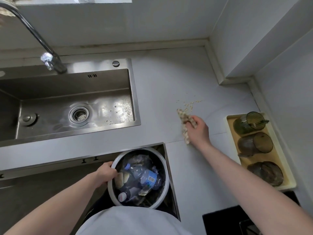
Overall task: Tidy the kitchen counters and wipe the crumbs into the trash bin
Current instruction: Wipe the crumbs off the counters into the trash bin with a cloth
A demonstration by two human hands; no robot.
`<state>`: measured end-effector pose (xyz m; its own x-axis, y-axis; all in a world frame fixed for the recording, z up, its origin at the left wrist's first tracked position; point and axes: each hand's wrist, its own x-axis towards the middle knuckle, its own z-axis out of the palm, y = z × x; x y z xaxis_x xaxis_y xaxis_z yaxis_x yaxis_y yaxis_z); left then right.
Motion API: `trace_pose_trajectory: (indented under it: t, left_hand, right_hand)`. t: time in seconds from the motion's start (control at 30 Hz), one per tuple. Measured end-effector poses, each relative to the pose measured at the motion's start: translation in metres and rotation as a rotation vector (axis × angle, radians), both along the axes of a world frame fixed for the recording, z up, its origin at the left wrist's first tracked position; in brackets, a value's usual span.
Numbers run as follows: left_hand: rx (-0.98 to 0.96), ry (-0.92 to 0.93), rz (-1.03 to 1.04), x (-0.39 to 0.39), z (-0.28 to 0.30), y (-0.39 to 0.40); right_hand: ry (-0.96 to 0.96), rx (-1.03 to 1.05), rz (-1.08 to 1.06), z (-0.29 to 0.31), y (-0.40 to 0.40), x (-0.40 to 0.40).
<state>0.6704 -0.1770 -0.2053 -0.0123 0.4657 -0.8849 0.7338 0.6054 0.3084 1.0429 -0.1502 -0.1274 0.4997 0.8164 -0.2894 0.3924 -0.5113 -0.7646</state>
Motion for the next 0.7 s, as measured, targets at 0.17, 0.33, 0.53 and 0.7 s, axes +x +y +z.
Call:
trace_pose_trajectory:
  t: [0.17,0.33,0.53,0.7]
  left_hand:
    - [0.002,-0.011,0.009,-0.001,-0.007,0.000]
    - [-0.017,-0.015,0.012,-0.002,-0.011,0.002]
    - [-0.022,-0.013,0.005,-0.002,-0.009,0.004]
    - [-0.016,-0.007,-0.001,-0.002,-0.004,0.005]
  right_hand:
    - [-0.266,-0.019,0.056,-0.017,0.050,0.043]
    - [-0.391,-0.320,0.307,-0.058,0.064,0.035]
    - [-0.347,-0.290,0.430,-0.069,0.015,-0.030]
    - [-0.092,-0.321,0.585,-0.063,-0.040,-0.108]
